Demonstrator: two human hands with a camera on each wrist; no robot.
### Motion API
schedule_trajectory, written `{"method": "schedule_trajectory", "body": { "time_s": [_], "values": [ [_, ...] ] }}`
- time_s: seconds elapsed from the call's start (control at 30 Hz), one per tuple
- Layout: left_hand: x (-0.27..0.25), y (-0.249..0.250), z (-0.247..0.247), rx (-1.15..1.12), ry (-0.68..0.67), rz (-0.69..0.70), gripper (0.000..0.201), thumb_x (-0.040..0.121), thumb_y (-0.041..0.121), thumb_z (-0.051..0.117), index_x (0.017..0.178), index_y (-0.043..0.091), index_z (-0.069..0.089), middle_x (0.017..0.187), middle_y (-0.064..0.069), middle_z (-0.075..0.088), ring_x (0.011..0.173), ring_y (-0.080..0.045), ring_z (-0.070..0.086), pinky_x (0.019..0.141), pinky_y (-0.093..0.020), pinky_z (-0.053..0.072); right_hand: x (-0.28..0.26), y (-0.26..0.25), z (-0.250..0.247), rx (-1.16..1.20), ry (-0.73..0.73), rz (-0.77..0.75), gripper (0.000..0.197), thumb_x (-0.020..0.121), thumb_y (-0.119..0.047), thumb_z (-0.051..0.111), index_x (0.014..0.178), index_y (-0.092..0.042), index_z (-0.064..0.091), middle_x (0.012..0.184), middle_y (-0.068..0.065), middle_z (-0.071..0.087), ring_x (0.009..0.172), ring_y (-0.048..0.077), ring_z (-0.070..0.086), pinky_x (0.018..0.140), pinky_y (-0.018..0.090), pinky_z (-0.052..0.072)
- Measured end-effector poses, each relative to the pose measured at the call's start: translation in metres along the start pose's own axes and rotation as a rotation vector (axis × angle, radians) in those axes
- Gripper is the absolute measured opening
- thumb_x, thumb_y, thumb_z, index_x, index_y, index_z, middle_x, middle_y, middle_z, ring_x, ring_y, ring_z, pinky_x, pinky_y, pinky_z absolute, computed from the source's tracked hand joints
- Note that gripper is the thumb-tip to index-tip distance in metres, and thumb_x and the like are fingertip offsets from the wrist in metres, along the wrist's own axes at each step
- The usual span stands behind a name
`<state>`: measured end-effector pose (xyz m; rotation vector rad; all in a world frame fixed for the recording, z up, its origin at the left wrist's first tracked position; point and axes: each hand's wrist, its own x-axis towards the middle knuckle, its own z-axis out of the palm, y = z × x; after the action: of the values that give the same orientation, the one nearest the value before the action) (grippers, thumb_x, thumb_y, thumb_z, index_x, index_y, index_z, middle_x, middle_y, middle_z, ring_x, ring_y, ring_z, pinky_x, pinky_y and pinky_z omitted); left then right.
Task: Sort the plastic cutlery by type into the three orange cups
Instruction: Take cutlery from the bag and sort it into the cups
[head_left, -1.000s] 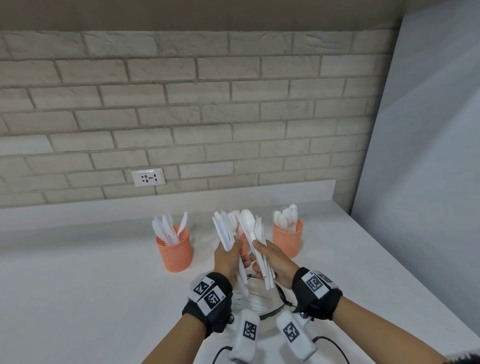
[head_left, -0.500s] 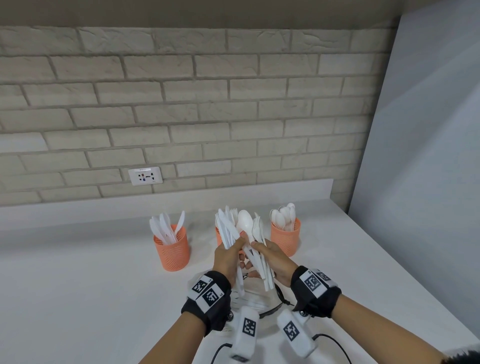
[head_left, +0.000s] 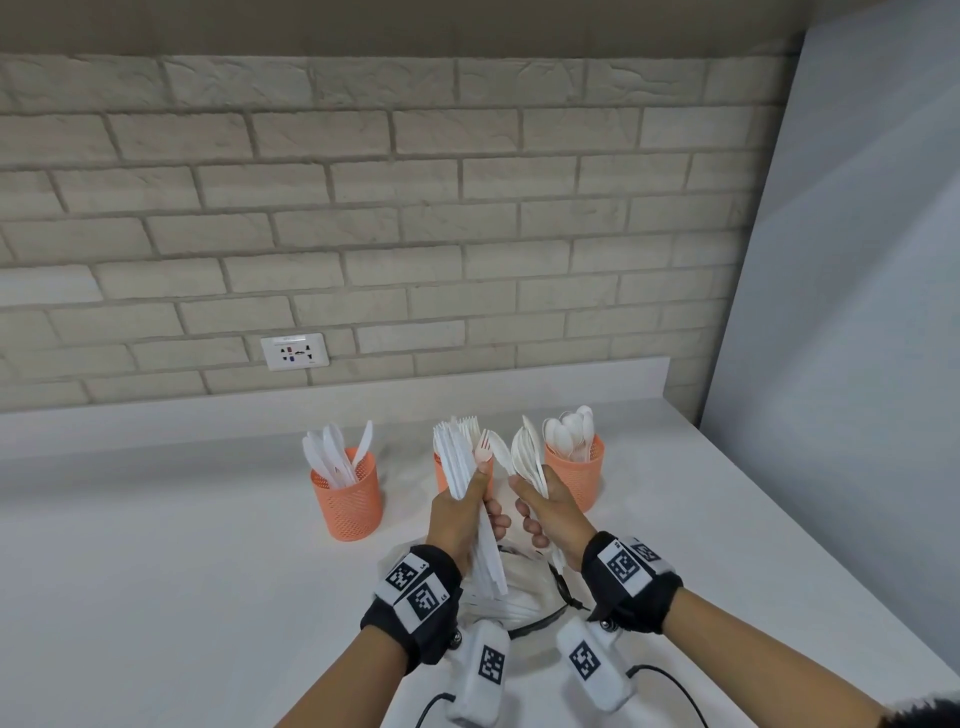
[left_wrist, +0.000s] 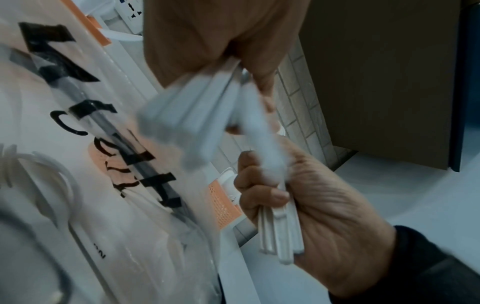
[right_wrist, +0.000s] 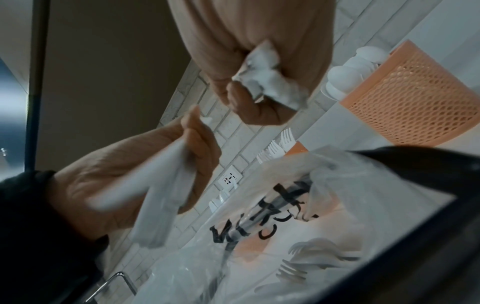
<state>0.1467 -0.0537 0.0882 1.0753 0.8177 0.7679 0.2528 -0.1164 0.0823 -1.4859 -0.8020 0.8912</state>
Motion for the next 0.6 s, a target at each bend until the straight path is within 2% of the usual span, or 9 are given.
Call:
{"method": "schedule_trajectory", "body": {
  "time_s": [0.13, 0.23, 0.33, 0.4, 0.5, 0.6],
  "values": [
    [-0.004, 0.001, -0.003, 0.019, -0.057, 0.010, 0.035, 0.087, 0.038, 0.060, 0.068, 0.009, 0.053, 0.043, 0.000, 0.049, 0.036, -0.013, 0.048, 0.041, -0.021, 0.045, 0.002, 0.002, 0.002, -0.107, 0.056, -0.072, 0.010, 0.094, -0.028, 0.052, 0.089, -0.021, 0.047, 0.060, -0.002, 0.039, 0.042, 0.006, 0.032, 0.036, 0.017, 0.026],
    [-0.003, 0.002, -0.012, 0.057, -0.091, 0.036, 0.029, 0.087, 0.033, 0.061, 0.074, 0.007, 0.058, 0.040, 0.003, 0.045, 0.033, -0.009, 0.043, 0.038, -0.019, 0.041, 0.005, 0.002, 0.003, -0.154, 0.091, -0.099, 0.021, 0.094, -0.028, 0.053, 0.074, -0.021, 0.049, 0.059, -0.001, 0.041, 0.043, 0.008, 0.034, 0.037, 0.018, 0.027],
    [0.003, 0.012, -0.027, 0.089, -0.115, 0.055, 0.029, 0.087, 0.030, 0.062, 0.067, 0.010, 0.055, 0.042, 0.005, 0.044, 0.036, -0.008, 0.042, 0.041, -0.018, 0.041, 0.008, -0.004, 0.004, -0.134, 0.106, -0.103, 0.026, 0.094, -0.027, 0.053, 0.070, -0.017, 0.048, 0.058, -0.001, 0.043, 0.042, 0.009, 0.034, 0.036, 0.018, 0.026],
    [0.012, 0.027, -0.041, 0.145, -0.070, 0.090, 0.032, 0.086, 0.033, 0.062, 0.064, 0.013, 0.051, 0.042, 0.005, 0.045, 0.039, -0.009, 0.043, 0.046, -0.020, 0.043, 0.009, -0.010, 0.004, -0.108, 0.077, -0.105, 0.023, 0.094, -0.030, 0.053, 0.075, -0.019, 0.050, 0.056, -0.002, 0.043, 0.040, 0.008, 0.034, 0.035, 0.016, 0.027],
    [0.031, 0.058, -0.063, 0.188, 0.083, 0.188, 0.034, 0.085, 0.038, 0.063, 0.064, 0.015, 0.049, 0.040, 0.006, 0.047, 0.044, -0.013, 0.045, 0.055, -0.026, 0.043, 0.008, -0.018, 0.008, -0.056, 0.018, -0.120, 0.014, 0.092, -0.031, 0.055, 0.082, -0.022, 0.053, 0.054, -0.002, 0.041, 0.036, 0.003, 0.034, 0.035, 0.015, 0.029],
    [0.055, 0.087, -0.083, 0.151, 0.244, 0.285, 0.036, 0.086, 0.036, 0.063, 0.062, 0.015, 0.047, 0.038, 0.007, 0.048, 0.043, -0.015, 0.047, 0.053, -0.027, 0.045, 0.010, -0.024, 0.016, -0.010, -0.010, -0.129, 0.011, 0.090, -0.031, 0.058, 0.088, -0.021, 0.056, 0.051, -0.003, 0.039, 0.034, 0.003, 0.033, 0.035, 0.015, 0.030]
  ]
}}
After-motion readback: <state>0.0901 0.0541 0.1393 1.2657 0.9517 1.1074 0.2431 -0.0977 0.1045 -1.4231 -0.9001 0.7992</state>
